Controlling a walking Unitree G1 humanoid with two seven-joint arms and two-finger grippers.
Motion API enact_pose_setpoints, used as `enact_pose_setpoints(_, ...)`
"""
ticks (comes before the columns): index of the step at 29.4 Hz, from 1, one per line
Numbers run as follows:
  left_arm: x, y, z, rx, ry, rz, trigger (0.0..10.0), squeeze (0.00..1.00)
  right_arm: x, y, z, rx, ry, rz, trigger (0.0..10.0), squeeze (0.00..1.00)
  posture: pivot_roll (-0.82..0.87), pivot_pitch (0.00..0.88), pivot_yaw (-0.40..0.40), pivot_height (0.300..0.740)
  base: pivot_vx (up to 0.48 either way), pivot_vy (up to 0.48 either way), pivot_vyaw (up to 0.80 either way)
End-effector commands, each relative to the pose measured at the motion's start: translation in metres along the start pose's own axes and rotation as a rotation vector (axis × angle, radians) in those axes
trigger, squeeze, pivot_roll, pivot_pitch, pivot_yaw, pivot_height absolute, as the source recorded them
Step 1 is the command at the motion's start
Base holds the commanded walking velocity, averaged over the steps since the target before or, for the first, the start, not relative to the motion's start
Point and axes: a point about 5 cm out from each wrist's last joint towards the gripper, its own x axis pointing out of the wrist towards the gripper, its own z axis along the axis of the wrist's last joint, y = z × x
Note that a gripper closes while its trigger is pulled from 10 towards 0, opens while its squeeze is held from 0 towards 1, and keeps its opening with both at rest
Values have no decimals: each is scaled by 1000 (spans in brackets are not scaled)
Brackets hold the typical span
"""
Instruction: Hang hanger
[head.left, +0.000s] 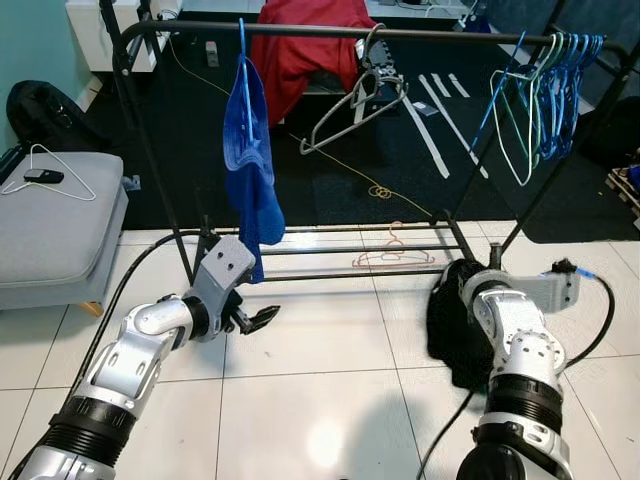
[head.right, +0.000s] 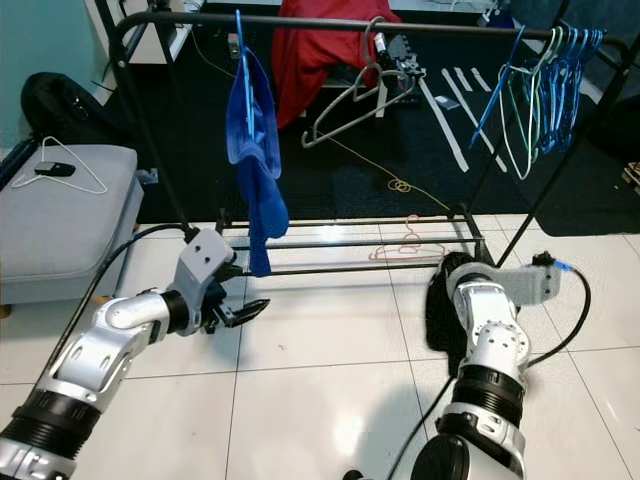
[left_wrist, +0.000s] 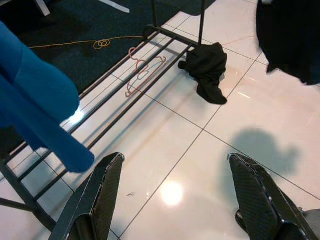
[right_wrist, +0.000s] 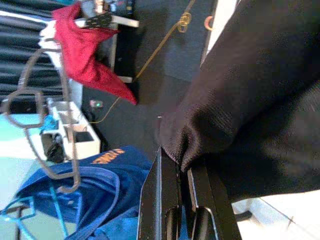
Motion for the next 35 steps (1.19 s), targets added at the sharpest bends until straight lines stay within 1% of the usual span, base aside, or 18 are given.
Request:
enact_pose_setpoints(1,2,-5,-3,1,21,-16,10000,0,-1,9,3,-34,-14,23,510,0,-67,233,-41,740,0,0,0)
enact_pose_setpoints(8,3,-8,-2,-9,16,-19,10000,0,-1,19,3,-176,-15,88,941,0,-65,235,-41,740,0,0,0)
enact_pose_setpoints(9,3,-9,-1,-11,15,-19,10000,0,-3,29,0,-419,-1,188,157,0,-62,234,-40,740,0,0,0)
enact_pose_setpoints(11,3,-9,-1,-11,15,-19,10000,0,-3,29,0,-419,-1,188,157,0,-62,234,-40,740,0,0,0)
enact_pose_setpoints(12,3,-11,-1,-15,11,-20,10000,0,-8,38,-6,-773,17,323,0,0,-62,234,-38,740,0,0,0)
enact_pose_setpoints(13,3,-11,-1,-15,11,-20,10000,0,-8,38,-6,-773,17,323,0,0,-62,234,-38,740,0,0,0)
enact_pose_setpoints(14,5,-14,3,-27,-9,-22,10000,0,-12,41,-14,-1054,64,430,0,0,-61,236,-35,740,0,0,0)
enact_pose_setpoints(15,5,-14,3,-27,-9,-22,10000,0,-12,41,-14,-1054,64,430,0,0,-61,236,-35,740,0,0,0)
enact_pose_setpoints(16,6,-18,7,-59,-39,-24,10000,0,-17,41,-21,-1207,118,498,0,0,-63,235,-34,740,0,0,0)
enact_pose_setpoints(18,12,-23,24,-238,-142,-3,10000,0,-23,57,-26,-1058,162,560,0,0,-64,235,-33,740,0,0,0)
enact_pose_setpoints(19,12,-23,24,-238,-142,-3,10000,0,-23,57,-26,-1058,162,560,0,0,-64,235,-33,740,0,0,0)
enact_pose_setpoints(20,16,-23,32,-340,-193,21,10000,0,-25,66,-27,-975,170,580,0,0,-62,235,-31,740,0,0,0)
enact_pose_setpoints(22,19,-23,39,-438,-237,51,10000,0,-27,74,-30,-935,186,606,0,0,-60,235,-30,740,0,0,0)
enact_pose_setpoints(23,22,-22,43,-487,-265,80,10000,1000,-30,81,-34,-911,205,631,0,0,-60,234,-30,740,0,0,0)
enact_pose_setpoints(26,25,-23,46,-509,-282,99,10000,1000,-33,90,-38,-853,238,668,0,0,-60,232,-29,740,0,0,0)
enact_pose_setpoints(28,27,-25,49,-460,-278,99,10000,1000,-36,98,-42,-834,262,706,0,0,-62,233,-26,740,0,0,0)
enact_pose_setpoints(30,27,-38,55,-239,-266,-18,10000,1000,-41,111,-48,-880,317,814,0,0,-69,243,-26,740,0,0,0)
enact_pose_setpoints(35,21,-43,54,-196,-258,-97,10000,1000,-46,115,-50,-941,384,905,0,0,-69,246,-32,740,0,0,0)
